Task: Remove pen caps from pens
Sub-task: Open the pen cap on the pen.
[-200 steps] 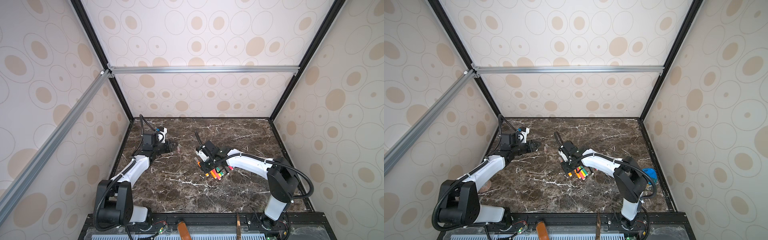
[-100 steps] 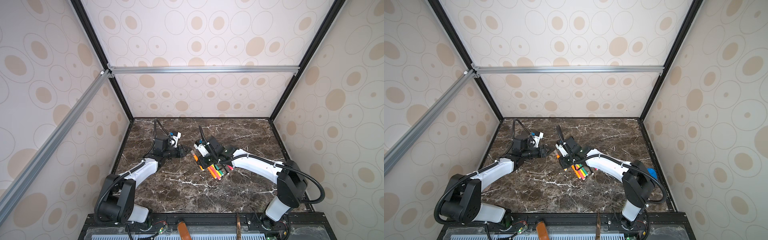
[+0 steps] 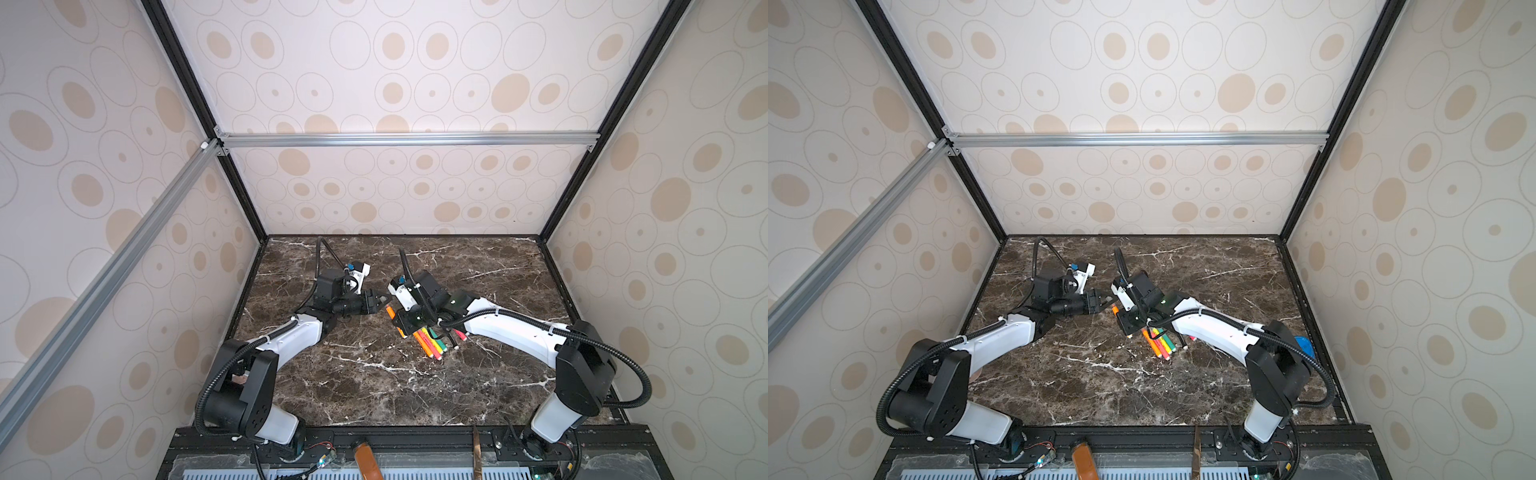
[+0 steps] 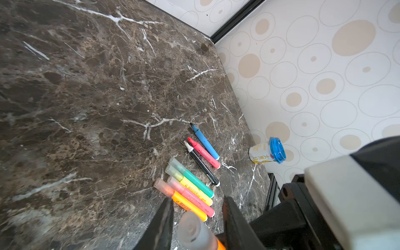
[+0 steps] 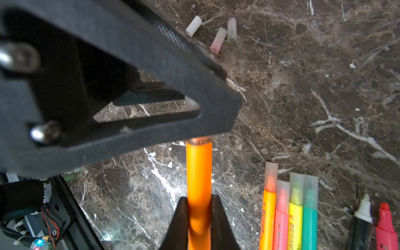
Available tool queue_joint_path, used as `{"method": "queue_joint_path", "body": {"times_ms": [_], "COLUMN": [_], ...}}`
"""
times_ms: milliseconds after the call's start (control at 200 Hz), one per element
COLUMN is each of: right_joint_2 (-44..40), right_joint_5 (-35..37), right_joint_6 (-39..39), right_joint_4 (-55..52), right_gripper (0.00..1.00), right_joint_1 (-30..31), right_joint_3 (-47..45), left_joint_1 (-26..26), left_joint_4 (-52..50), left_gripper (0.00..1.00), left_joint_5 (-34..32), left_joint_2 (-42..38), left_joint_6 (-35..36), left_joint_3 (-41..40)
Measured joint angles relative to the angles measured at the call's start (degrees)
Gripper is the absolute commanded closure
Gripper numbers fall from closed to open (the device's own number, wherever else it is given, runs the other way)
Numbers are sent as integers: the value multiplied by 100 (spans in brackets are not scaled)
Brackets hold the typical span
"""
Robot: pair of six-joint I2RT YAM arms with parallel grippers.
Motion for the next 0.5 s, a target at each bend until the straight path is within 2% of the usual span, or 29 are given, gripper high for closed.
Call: {"method": "queue_joint_path", "body": {"times_ms": [245, 400, 430, 500], "right_joint_2": [17, 46, 46, 46], "right_joint_5": [2, 42, 44, 46], "right_joint_6": [0, 0, 2, 2], "right_joint_4": [46, 87, 101, 127], "right_gripper": [100, 100, 96, 77], "right_joint_1": [0, -4, -4, -4], "right_joint_3": [2, 0, 0, 0], "left_joint_1": [-24, -57, -59, -63], "left_joint_4": [136, 199, 197, 210], "left_gripper": [87, 95, 96, 98], "left_joint_5": [142, 153, 160, 175], "left_joint_2": [37, 44, 44, 44], "left_joint_6": [-186, -188, -190, -192], "left_joint_3": [52, 107, 107, 109]}}
